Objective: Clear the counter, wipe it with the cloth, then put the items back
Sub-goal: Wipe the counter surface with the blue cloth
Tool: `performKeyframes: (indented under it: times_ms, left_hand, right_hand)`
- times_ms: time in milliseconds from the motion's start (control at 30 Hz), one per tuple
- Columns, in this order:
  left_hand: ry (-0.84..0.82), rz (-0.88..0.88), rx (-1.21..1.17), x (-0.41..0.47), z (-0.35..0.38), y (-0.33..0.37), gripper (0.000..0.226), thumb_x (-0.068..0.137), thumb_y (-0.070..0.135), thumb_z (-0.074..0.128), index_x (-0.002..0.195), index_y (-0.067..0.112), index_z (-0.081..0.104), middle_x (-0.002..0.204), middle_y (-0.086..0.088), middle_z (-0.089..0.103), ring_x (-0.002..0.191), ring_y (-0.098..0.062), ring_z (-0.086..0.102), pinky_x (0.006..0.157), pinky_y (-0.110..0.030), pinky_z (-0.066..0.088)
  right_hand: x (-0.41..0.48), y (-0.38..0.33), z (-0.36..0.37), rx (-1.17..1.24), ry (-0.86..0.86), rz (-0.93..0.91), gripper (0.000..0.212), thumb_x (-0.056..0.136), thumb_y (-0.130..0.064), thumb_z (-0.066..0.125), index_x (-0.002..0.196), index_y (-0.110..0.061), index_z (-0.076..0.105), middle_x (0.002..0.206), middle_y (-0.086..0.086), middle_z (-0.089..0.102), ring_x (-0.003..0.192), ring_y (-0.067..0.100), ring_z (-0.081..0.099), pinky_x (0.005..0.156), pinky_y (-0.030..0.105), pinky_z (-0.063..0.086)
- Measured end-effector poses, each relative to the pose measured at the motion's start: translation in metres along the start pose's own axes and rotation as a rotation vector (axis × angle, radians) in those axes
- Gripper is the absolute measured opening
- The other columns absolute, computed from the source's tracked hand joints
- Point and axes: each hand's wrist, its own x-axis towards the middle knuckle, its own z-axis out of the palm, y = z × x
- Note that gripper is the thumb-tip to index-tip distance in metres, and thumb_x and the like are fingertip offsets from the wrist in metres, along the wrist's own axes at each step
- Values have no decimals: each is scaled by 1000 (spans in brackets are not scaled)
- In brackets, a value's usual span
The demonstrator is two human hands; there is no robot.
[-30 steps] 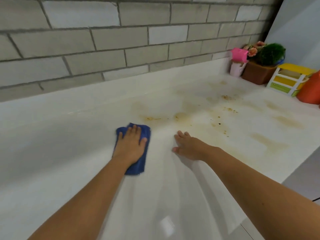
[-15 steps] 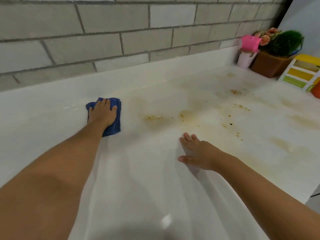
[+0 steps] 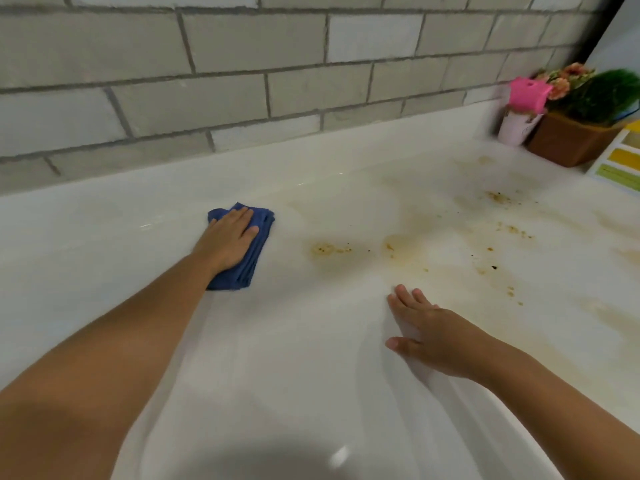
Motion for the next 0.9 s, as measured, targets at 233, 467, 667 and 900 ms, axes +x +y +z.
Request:
performKeyframes:
  times_ms: [233,467,667,900]
  left_hand:
    - [-57,32,46,61,2,11,49,103,28,23,149,11,19,157,-5,18,144,-20,16,117,-37,14]
    - [-100,211,42,16,23,81,50,102,30,25,149,14,18,157,-2,16,144,-18,15,116,-36,12]
    - [-38,101,-108,7,7,25,51,100,33,36,148,18,24,156,-1,21,143,-19,21,112,-29,18]
    - [-25,35,-28,60,-1,16,47,102,30,28,147,17,25,156,0,21,143,-18,21,113,-34,19]
  right_hand:
    - [3,3,-2,14,-31,-12,73,99,-41,36,149,-17,-11,155,-3,-22,145,15,-15,118,28,0]
    - [2,3,-2,18,-33,-12,73,98,-43,36,149,-19,-12,155,-6,-22,145,13,-15,117,27,0]
    - [2,3,-3,1,-31,-23,74,98,-43,36,149,-17,-12,155,-2,-21,145,15,-14,118,28,1]
    - [7,9,4,-2,-23,-50,74,99,-44,33,148,-16,-15,141,-9,-32,143,15,-20,118,28,-3]
